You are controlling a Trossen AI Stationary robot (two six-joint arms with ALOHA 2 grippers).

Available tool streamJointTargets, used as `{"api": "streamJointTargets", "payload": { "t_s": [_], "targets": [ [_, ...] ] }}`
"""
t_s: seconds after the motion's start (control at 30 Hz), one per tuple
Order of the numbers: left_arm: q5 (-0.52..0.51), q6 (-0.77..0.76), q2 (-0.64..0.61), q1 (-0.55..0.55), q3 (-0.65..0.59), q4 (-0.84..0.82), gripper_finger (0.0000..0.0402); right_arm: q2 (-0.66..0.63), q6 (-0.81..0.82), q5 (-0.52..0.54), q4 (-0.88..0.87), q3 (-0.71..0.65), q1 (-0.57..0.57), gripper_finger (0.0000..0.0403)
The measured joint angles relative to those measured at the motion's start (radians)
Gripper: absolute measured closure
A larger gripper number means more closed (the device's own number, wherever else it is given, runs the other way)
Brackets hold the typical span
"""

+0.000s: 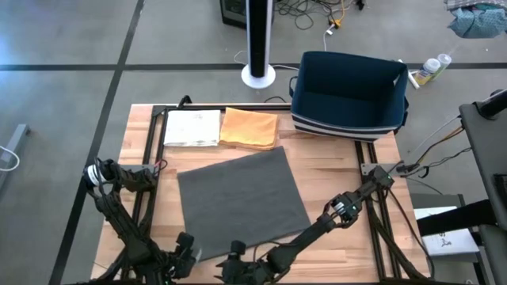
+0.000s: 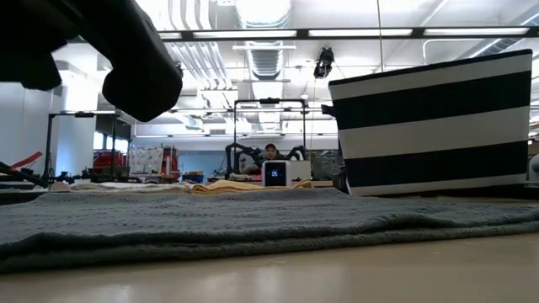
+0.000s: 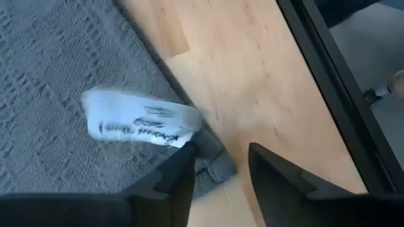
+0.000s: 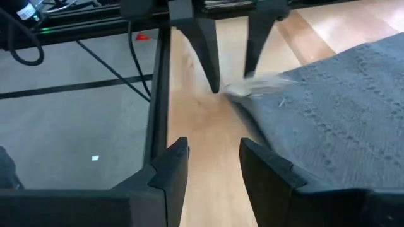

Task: Fold towel
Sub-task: Fold the black towel

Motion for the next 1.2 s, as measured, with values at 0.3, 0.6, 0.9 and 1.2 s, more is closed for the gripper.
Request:
{"api": "streamJointTargets", "payload": {
  "t_s": [0.3, 0.6, 0.9, 1.2],
  "targets": [
    [-0.095, -0.009, 0.002, 0.02, -0.009, -0.037, 0.0208, 0.0, 0.011, 0.002, 0.001, -0.002, 0.001, 0.0281],
    [-0.064, -0.026, 0.001, 0.027, -0.019, -0.037, 0.0246, 0.0, 0.009, 0.002, 0.001, -0.003, 0.001, 0.0273],
    [-0.064, -0.05, -0.029, 0.048, -0.019, -0.038, 0.0324, 0.001, 0.005, 0.002, 0.003, -0.003, 0.001, 0.027],
    [-0.001, -0.057, -0.088, 0.049, -0.019, -0.038, 0.0391, 0.003, 0.063, 0.001, -0.005, -0.077, -0.013, 0.0278]
  ]
}}
